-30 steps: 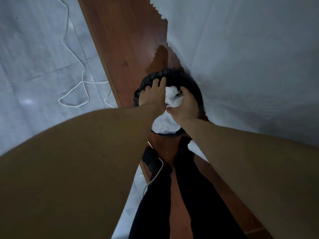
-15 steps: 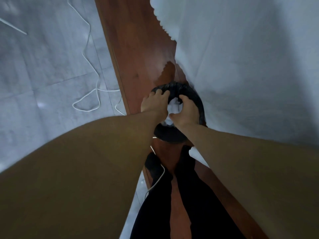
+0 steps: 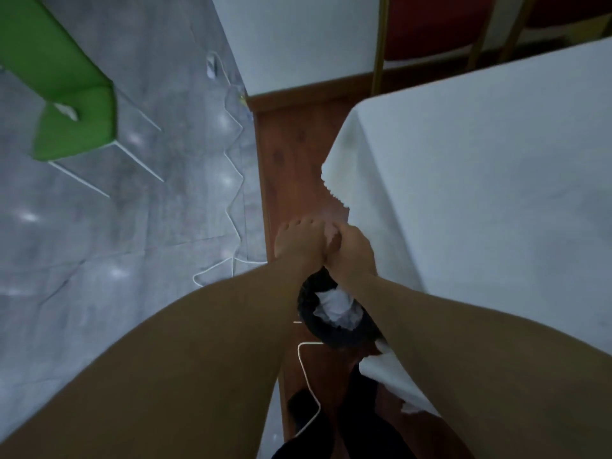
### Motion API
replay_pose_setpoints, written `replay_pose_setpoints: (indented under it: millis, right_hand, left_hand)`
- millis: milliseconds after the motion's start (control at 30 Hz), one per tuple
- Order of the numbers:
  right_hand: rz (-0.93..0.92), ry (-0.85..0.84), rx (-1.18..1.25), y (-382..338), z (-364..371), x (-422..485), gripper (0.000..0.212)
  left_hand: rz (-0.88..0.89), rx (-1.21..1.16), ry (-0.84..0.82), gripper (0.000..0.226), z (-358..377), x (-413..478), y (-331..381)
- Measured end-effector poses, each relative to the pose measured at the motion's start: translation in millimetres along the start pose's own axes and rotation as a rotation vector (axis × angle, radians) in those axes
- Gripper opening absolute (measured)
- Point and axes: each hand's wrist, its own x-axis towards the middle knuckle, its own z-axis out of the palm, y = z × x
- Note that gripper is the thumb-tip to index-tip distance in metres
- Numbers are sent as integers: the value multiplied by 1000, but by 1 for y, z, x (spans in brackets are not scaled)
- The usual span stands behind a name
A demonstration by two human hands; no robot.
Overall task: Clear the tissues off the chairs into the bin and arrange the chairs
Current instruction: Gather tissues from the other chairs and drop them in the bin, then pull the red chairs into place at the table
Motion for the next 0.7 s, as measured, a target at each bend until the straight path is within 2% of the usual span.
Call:
replay_pose_setpoints:
  millis: [133,333,500,700]
  right_hand:
    - [-37,-18,48,-35,-42,-31,37]
    - [-121,128,-23,-56,-110,-100,44]
    - [-120,229,-100,-51,-155,-150,55]
    - [-47,347,-127,-13,-218,-217,57]
  left_hand:
    - [19,-41,48,51,-54,-38,12]
    - [98,-32,160,43,-101,-92,45]
    - [212,26,238,49,-130,-132,83]
    - [353,90,239,52,-149,-178,167]
